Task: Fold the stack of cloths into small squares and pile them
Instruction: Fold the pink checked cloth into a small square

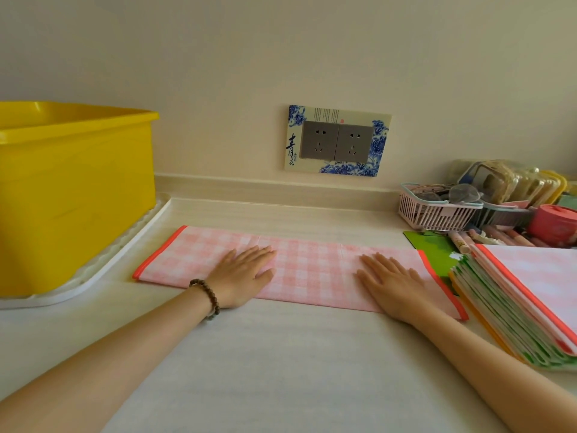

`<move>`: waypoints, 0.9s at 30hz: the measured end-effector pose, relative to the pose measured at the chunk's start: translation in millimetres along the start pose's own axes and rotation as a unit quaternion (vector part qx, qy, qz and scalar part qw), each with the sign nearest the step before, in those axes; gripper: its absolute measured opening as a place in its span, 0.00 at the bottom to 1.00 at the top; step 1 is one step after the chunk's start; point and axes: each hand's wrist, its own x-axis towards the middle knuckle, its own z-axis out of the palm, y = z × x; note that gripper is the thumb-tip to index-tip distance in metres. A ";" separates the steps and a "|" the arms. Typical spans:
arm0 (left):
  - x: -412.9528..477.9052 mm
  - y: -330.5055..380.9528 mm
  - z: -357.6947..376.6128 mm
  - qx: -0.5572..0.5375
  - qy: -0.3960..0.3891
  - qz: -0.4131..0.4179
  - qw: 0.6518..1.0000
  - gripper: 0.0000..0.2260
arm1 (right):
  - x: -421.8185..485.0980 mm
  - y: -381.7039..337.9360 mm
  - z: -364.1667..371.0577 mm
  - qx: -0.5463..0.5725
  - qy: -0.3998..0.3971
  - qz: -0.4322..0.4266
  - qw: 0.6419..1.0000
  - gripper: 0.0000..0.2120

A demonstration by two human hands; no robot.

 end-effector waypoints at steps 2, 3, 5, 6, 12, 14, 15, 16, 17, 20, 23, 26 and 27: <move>0.2 0.0 -0.1 0.000 0.001 0.000 1.000 0.23 | -2.3 18.8 -3.9 -0.012 0.005 0.023 1.000 0.27; 0.4 0.3 -0.2 0.001 0.002 -0.001 1.000 0.24 | -2.8 26.7 -5.2 -0.015 0.008 0.034 0.999 0.27; 0.6 0.2 0.0 0.003 0.002 -0.002 1.000 0.26 | -3.4 36.1 -7.1 -0.012 0.012 0.052 0.998 0.26; 0.4 0.1 0.2 0.002 -0.001 -0.003 1.000 0.28 | -2.9 38.1 -7.6 -0.011 0.010 0.057 0.998 0.26; -1.0 0.0 0.5 -0.019 -0.016 -0.002 1.000 0.48 | -10.4 19.0 -9.0 0.034 0.040 0.030 0.998 0.25; -0.9 0.8 0.1 -0.015 -0.013 -0.002 1.000 0.48 | -16.4 -3.7 -4.3 0.042 0.035 -0.012 0.998 0.26; -0.8 1.2 0.0 -0.015 -0.011 -0.002 1.000 0.48 | -18.9 -17.5 -1.0 0.051 0.030 -0.039 0.997 0.25; -1.0 1.6 -0.2 -0.014 -0.010 -0.001 1.000 0.48 | -21.6 -31.1 2.2 0.062 0.024 -0.067 0.995 0.25; -1.1 1.7 -0.2 -0.015 -0.011 -0.001 1.000 0.48 | -24.5 -44.1 5.2 0.071 0.019 -0.095 0.993 0.25; -1.2 1.0 0.2 -0.021 -0.012 -0.003 1.000 0.49 | -29.1 -62.7 12.0 0.061 0.009 -0.154 0.986 0.24; -1.3 0.7 0.1 -0.019 -0.012 -0.005 1.000 0.47 | -29.1 -60.8 11.0 0.043 -0.017 -0.156 0.987 0.24; -2.7 -1.5 -0.8 -0.017 -0.017 -0.010 1.000 0.43 | -28.8 -60.0 9.9 0.031 -0.027 -0.155 0.987 0.24; -3.8 -4.0 -1.0 -0.016 -0.019 -0.011 1.000 0.42 | -28.2 -60.2 10.0 0.030 -0.028 -0.155 0.987 0.24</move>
